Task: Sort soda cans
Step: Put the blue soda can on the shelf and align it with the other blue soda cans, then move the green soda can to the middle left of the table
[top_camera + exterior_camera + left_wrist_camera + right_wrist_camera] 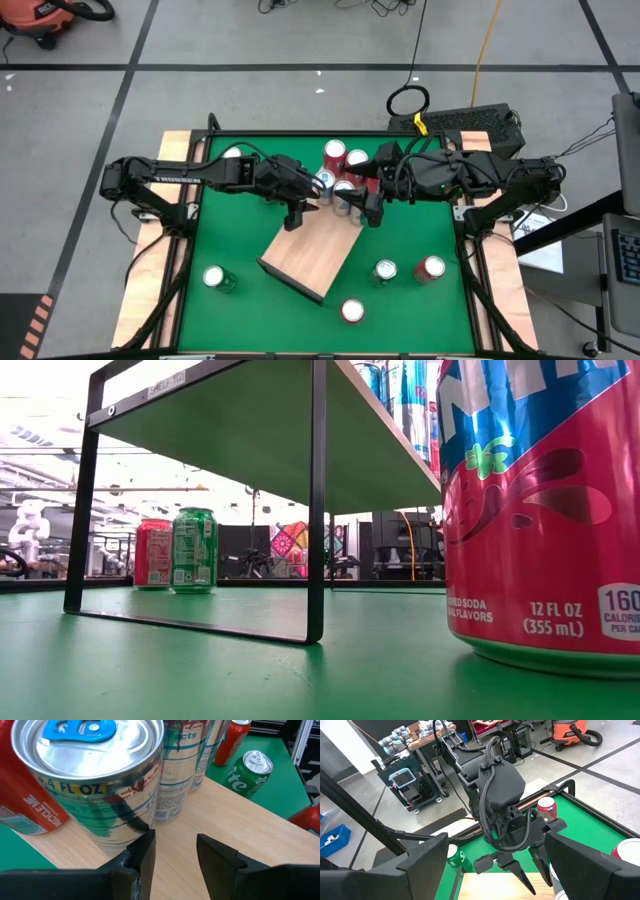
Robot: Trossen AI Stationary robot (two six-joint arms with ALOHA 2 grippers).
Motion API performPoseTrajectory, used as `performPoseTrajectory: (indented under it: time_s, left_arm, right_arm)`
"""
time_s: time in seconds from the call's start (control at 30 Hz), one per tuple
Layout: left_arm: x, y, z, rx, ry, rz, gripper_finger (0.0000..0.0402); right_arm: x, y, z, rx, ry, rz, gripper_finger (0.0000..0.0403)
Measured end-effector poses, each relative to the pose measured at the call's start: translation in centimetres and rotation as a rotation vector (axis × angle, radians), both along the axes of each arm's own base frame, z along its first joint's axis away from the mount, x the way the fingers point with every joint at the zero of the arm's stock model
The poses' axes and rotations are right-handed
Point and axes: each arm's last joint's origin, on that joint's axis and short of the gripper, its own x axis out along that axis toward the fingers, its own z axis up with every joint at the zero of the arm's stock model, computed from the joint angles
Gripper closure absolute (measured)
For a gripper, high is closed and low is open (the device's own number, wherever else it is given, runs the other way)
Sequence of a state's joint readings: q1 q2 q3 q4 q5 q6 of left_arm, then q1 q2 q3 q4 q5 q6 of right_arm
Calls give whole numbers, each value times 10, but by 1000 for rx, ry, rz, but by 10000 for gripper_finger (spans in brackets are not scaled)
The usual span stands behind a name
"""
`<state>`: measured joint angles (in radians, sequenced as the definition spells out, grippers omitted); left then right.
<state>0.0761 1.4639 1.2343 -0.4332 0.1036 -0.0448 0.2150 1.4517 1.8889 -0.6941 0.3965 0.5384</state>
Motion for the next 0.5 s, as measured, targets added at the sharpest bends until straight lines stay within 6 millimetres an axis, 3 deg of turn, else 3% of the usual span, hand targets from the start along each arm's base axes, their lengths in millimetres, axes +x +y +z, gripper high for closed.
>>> performPoseTrajectory:
  time_s: [0.3, 0.5]
  left_arm:
    - [-4, -4, 0, -133, 28, -39, 259]
    - [-16, -19, 18, -173, -27, -63, 259]
  right_arm:
    - [0, 1, 0, 32, -6, -5, 80]
    - [-4, 5, 1, 60, -8, 38, 80]
